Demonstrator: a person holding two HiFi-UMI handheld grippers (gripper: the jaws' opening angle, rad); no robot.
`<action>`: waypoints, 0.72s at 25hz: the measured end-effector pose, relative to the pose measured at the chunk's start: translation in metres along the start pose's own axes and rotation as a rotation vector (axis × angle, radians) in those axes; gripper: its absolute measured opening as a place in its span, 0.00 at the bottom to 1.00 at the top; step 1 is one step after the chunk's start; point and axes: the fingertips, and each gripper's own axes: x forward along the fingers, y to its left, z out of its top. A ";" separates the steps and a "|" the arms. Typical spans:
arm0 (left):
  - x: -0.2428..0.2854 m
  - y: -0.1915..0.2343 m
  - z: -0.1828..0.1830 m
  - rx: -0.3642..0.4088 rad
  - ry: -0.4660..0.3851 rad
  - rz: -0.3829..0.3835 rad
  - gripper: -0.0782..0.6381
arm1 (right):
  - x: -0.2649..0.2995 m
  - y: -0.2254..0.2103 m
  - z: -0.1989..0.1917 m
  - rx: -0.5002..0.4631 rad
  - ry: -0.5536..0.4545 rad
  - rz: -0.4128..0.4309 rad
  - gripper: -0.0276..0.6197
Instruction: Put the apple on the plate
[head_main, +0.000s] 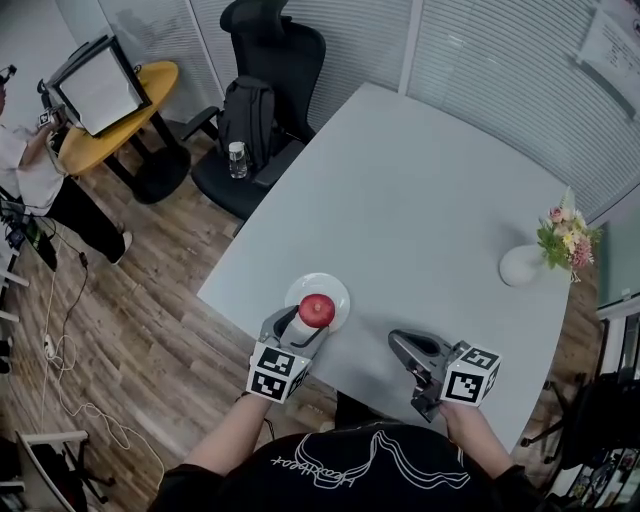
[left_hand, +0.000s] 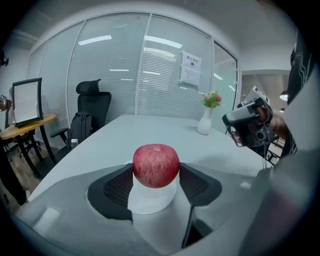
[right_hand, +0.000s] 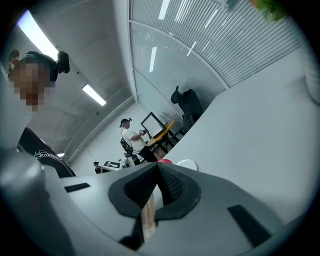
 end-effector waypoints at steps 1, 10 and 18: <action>0.005 0.002 -0.004 -0.004 0.010 0.006 0.51 | 0.000 -0.002 0.000 0.005 0.001 0.000 0.05; 0.033 0.011 -0.026 -0.015 0.060 0.024 0.51 | -0.001 -0.016 0.001 0.034 0.000 -0.004 0.05; 0.039 0.018 -0.034 -0.009 0.078 0.049 0.51 | -0.004 -0.021 -0.004 0.051 0.010 -0.026 0.05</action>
